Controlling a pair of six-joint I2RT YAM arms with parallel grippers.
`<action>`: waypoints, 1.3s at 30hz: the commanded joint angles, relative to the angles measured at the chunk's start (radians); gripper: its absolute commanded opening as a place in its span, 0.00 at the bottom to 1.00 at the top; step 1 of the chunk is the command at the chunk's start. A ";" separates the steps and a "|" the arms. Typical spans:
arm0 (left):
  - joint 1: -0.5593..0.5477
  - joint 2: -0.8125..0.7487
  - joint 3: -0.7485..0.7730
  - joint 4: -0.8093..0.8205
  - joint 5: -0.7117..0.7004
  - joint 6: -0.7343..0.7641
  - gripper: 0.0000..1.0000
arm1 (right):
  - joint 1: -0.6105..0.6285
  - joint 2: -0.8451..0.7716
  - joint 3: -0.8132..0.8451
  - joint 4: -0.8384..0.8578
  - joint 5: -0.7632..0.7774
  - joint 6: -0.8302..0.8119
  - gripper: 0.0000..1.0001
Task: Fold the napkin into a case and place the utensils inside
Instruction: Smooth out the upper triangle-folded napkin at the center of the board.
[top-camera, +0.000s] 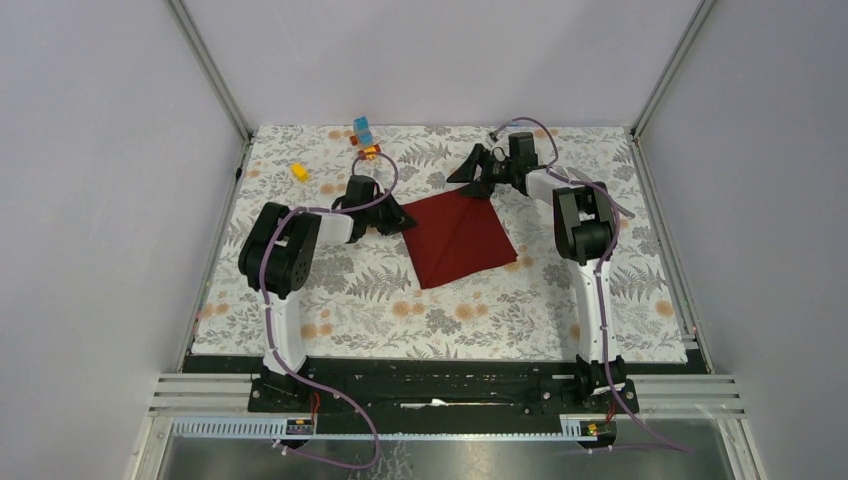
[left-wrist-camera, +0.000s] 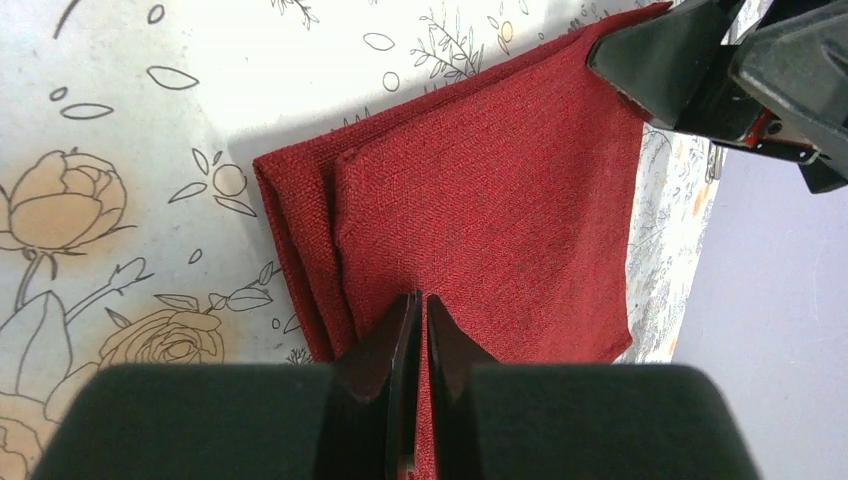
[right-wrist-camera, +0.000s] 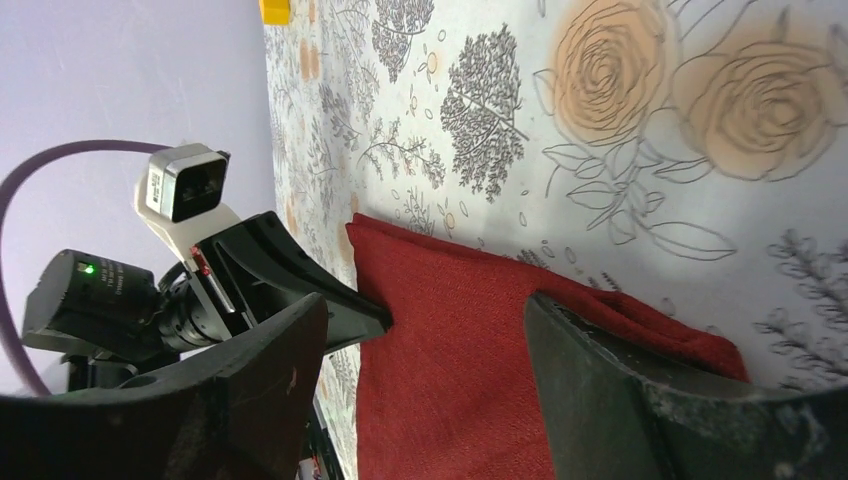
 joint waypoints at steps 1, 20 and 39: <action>0.007 0.015 -0.058 0.029 -0.045 0.027 0.11 | -0.046 0.038 0.014 0.113 -0.043 0.049 0.79; 0.011 -0.129 0.038 -0.079 0.117 0.085 0.47 | -0.093 -0.260 0.113 -0.437 0.195 -0.161 0.92; 0.085 0.121 0.233 -0.091 0.221 0.106 0.16 | 0.257 -0.438 -0.539 0.242 0.078 0.147 0.64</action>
